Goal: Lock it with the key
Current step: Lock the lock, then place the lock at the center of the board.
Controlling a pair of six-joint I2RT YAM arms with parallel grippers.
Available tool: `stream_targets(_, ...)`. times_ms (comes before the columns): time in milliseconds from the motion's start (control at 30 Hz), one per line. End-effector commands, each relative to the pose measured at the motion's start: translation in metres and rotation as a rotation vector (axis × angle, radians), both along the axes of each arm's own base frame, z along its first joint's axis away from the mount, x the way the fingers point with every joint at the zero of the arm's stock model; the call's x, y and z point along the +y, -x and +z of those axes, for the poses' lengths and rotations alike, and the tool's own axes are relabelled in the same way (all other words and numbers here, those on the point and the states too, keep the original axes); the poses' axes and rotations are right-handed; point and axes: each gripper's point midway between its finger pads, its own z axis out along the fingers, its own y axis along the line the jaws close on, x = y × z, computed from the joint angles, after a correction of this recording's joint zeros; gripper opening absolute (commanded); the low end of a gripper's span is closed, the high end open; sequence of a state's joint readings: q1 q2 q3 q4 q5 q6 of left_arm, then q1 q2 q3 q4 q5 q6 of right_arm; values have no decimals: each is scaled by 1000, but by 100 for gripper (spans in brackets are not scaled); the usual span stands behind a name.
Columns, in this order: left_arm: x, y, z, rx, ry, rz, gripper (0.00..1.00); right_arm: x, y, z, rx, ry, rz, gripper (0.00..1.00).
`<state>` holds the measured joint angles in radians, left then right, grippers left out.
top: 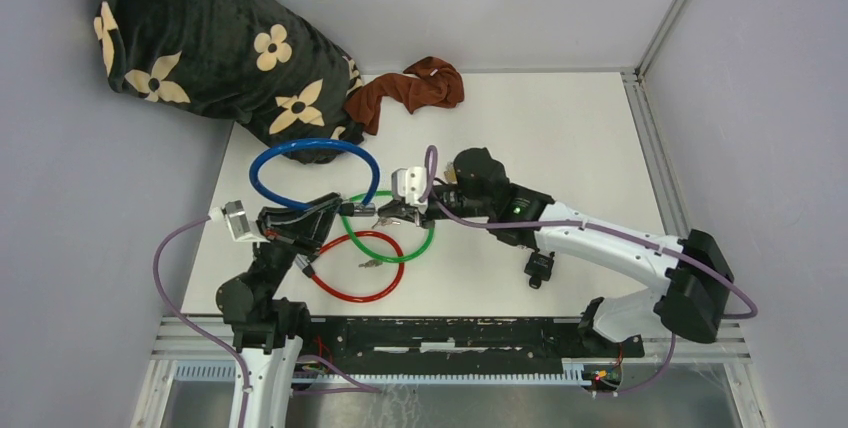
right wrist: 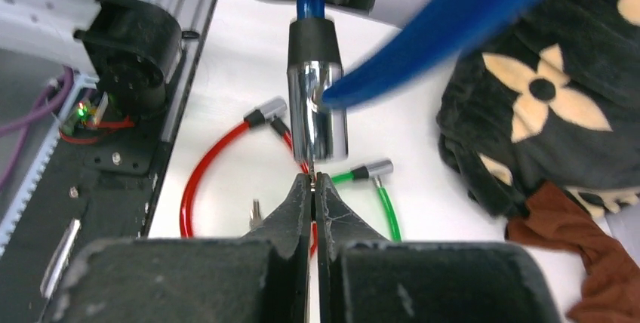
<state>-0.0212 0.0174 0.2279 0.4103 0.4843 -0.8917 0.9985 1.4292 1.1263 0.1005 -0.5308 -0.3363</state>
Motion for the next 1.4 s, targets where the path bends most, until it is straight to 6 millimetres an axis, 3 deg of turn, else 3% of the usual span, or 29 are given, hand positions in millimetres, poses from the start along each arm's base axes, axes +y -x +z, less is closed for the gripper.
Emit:
stream_targets(0,7,12,27,-111,19,39,2,-62,-40,-35,-21,89,-248,0)
stream_targets(100,8,10,27,-112,17,51,2,-94,-45,-71,13,137,-334,0)
stream_targets(167,9,9,26,-110,18,56,2,-104,-42,-80,36,128,-347,0)
stream_targets(333,9,8,25,-149,-47,90,2,-118,-45,-76,53,81,-415,0)
stream_targets(433,8,1,14,-203,-234,170,2,-137,-58,-77,69,92,-525,0)
stream_targets(500,6,-10,-3,-223,-408,202,2,-154,-66,-77,82,92,-609,0)
stream_targets(700,-19,-20,-56,-259,-790,31,2,-223,-90,-62,73,17,-907,0)
stream_targets(800,-27,-23,-65,-319,-909,-40,2,-237,-88,-54,59,-1,-938,0)
stream_targets(900,-38,-32,-71,-368,-1001,-88,2,-238,-82,-51,61,-4,-921,0)
stream_targets(967,-50,-48,-82,-326,-1079,-99,2,-240,-79,-61,79,36,-917,0)
stream_targets(1000,-62,-60,-99,-269,-1147,-122,2,-241,-78,-64,84,49,-916,0)
stream_targets(1100,-114,-69,-124,-228,-1354,-178,2,-240,-76,-68,92,58,-907,0)
stream_targets(1200,-154,-58,-128,-359,-1423,-292,2,-242,-75,-69,94,64,-907,0)
stream_targets(1367,-173,-75,-149,-662,-1571,-275,2,-252,-74,-73,77,100,-936,0)
